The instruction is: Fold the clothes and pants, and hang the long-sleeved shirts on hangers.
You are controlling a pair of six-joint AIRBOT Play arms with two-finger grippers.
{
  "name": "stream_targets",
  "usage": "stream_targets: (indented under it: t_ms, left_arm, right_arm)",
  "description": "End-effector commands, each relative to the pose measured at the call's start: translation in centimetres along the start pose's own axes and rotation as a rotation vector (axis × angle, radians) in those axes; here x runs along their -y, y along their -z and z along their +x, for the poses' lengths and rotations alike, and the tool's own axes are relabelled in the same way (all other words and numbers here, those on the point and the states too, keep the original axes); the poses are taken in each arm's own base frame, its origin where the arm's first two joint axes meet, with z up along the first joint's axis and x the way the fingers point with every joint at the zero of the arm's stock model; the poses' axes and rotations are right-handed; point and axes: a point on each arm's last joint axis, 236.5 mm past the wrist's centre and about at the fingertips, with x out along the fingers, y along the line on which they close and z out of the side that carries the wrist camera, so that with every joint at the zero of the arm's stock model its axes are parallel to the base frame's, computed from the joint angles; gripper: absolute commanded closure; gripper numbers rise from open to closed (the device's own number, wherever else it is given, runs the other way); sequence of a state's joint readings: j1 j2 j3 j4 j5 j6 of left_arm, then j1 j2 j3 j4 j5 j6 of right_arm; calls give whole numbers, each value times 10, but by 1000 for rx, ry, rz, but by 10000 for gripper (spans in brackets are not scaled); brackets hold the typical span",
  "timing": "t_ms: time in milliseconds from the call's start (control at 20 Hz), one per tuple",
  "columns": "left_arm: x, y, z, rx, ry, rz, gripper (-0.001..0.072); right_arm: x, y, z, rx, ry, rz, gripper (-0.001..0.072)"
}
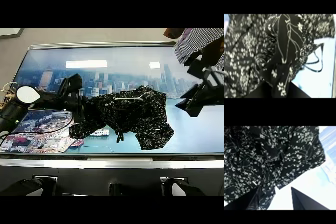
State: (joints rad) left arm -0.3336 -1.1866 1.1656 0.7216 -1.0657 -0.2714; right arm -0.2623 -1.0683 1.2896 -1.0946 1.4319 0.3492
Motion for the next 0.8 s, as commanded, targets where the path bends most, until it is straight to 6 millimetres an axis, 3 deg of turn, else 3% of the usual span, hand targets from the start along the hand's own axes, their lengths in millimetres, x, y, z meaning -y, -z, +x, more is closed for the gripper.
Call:
stream_targets:
  t_ms: [0,300,450,550,600,750]
  left_arm:
    - [2,-19,-10,59,-17,10,680]
    - [3,-21,-11,64,-19,12,680]
    - [3,-21,-11,64,-19,12,680]
    - [3,-21,-11,64,-19,11,680]
    - [3,-21,-11,64,-19,12,680]
    - [3,-21,-11,64,-19,11,680]
  right_arm:
    - [14,14,28,18,24,31,244]
    - [30,15,87,89,-69,94,216]
    - [28,13,113,138,-139,87,210]
    - [26,16,127,152,-174,111,201]
    - [25,15,133,163,-193,130,147]
    - [17,7,143,219,-265,188,136]
